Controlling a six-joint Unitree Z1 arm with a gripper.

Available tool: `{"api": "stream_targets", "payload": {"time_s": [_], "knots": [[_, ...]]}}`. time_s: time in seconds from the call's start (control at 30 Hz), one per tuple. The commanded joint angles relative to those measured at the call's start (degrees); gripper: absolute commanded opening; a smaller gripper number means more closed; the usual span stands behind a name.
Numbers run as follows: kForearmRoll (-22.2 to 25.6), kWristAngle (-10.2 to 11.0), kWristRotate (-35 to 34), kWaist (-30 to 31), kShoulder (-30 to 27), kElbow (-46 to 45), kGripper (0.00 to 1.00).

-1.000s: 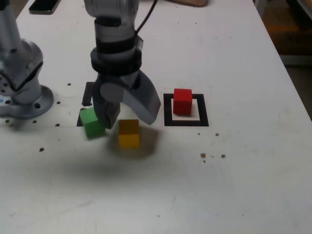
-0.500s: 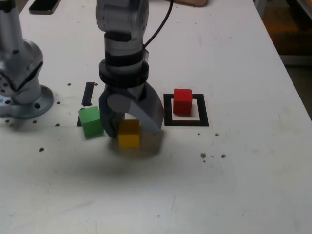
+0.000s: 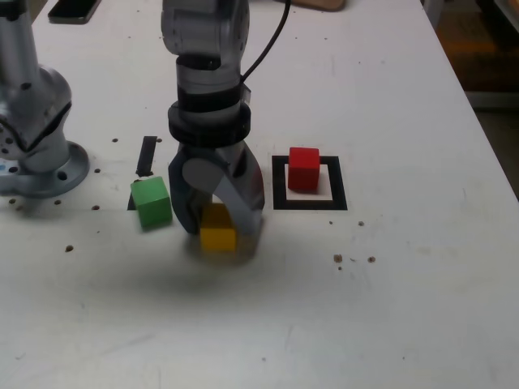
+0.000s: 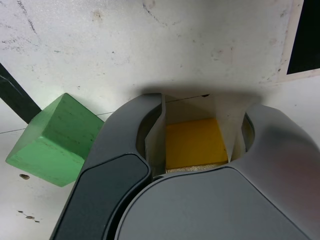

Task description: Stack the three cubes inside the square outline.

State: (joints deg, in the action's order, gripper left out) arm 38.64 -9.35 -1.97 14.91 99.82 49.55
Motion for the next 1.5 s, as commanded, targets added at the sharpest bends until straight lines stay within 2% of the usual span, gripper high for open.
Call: {"api": "stream_targets", "payload": {"time_s": [0.0, 0.13, 0.27, 0.6, 0.73, 1.07, 1.47], "knots": [[-0.16, -0.06, 0.16, 0.12, 0.46, -0.58, 0.12], [1.21, 0.08, 0.17, 0.12, -0.27, -0.75, 0.1], [5.22, 0.58, -0.45, 0.12, -1.64, 0.93, 0.1], [25.93, 6.37, -3.82, -1.04, -3.45, 17.66, 0.1], [31.03, 7.83, -3.9, -2.13, -2.56, 25.59, 0.1], [32.9, 7.48, -1.77, -5.65, 2.3, 36.3, 0.1], [30.85, 7.11, 2.53, -10.95, 7.45, 36.33, 0.1]]}}
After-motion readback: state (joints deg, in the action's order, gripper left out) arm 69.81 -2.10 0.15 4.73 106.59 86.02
